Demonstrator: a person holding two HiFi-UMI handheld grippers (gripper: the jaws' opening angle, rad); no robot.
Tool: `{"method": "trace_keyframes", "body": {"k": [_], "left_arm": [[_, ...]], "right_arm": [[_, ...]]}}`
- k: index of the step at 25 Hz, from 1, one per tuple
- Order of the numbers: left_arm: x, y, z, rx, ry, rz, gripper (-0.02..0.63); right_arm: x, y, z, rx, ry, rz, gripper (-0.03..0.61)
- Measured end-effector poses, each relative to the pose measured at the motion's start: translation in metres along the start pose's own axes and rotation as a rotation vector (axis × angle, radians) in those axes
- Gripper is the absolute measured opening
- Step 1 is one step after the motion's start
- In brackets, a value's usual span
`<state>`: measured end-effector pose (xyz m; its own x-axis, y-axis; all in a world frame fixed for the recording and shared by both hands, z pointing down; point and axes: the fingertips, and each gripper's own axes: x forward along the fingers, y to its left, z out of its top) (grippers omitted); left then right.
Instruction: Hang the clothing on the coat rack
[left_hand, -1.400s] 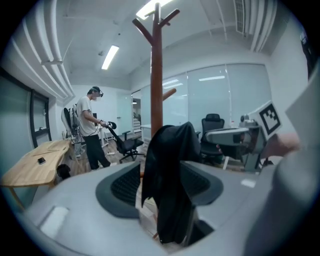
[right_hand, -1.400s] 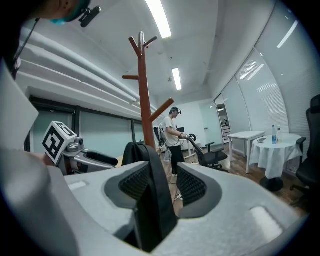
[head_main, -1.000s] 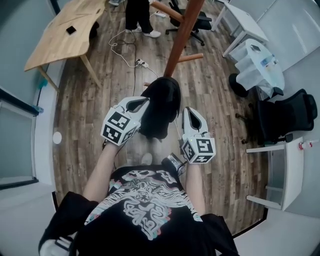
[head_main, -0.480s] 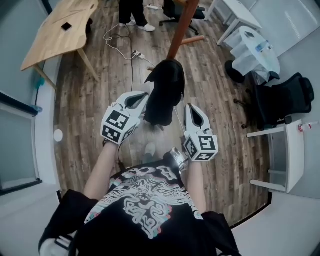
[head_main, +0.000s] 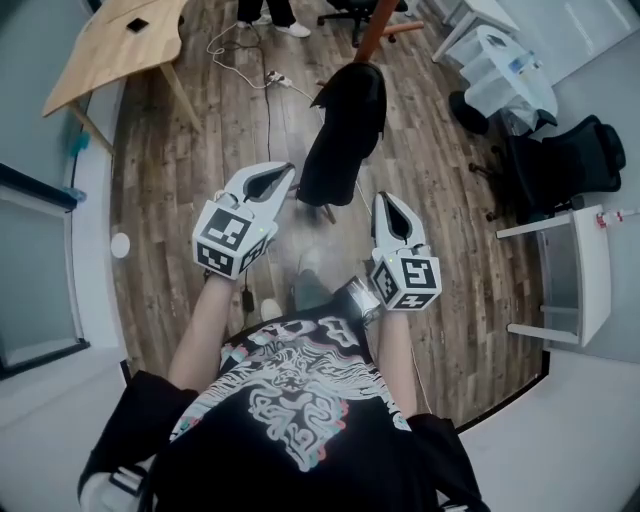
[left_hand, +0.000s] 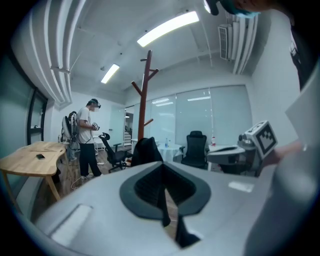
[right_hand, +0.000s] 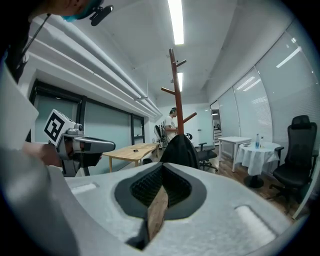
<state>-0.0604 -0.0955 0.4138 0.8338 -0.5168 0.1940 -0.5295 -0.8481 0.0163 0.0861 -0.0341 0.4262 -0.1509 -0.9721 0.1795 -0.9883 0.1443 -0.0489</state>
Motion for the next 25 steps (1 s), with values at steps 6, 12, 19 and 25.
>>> {"method": "trace_keyframes", "body": {"k": [6,12,19,25], "left_arm": [[-0.036,-0.029,-0.006,0.003,0.014,-0.036,-0.011],[-0.055,-0.039,-0.012,-0.007,0.032,-0.042,-0.011],[-0.050,-0.045,-0.004,0.034,0.038,0.013,-0.011],[-0.041,-0.056,0.011,0.055,0.008,0.072,-0.011]], "right_arm": [[-0.042,0.026,-0.008,0.000,0.005,-0.027,-0.002],[-0.058,0.038,-0.004,-0.008,-0.011,-0.023,-0.001],[-0.060,0.033,0.004,-0.001,-0.039,-0.004,-0.002],[-0.068,0.026,0.009,-0.011,-0.042,0.025,-0.002]]}}
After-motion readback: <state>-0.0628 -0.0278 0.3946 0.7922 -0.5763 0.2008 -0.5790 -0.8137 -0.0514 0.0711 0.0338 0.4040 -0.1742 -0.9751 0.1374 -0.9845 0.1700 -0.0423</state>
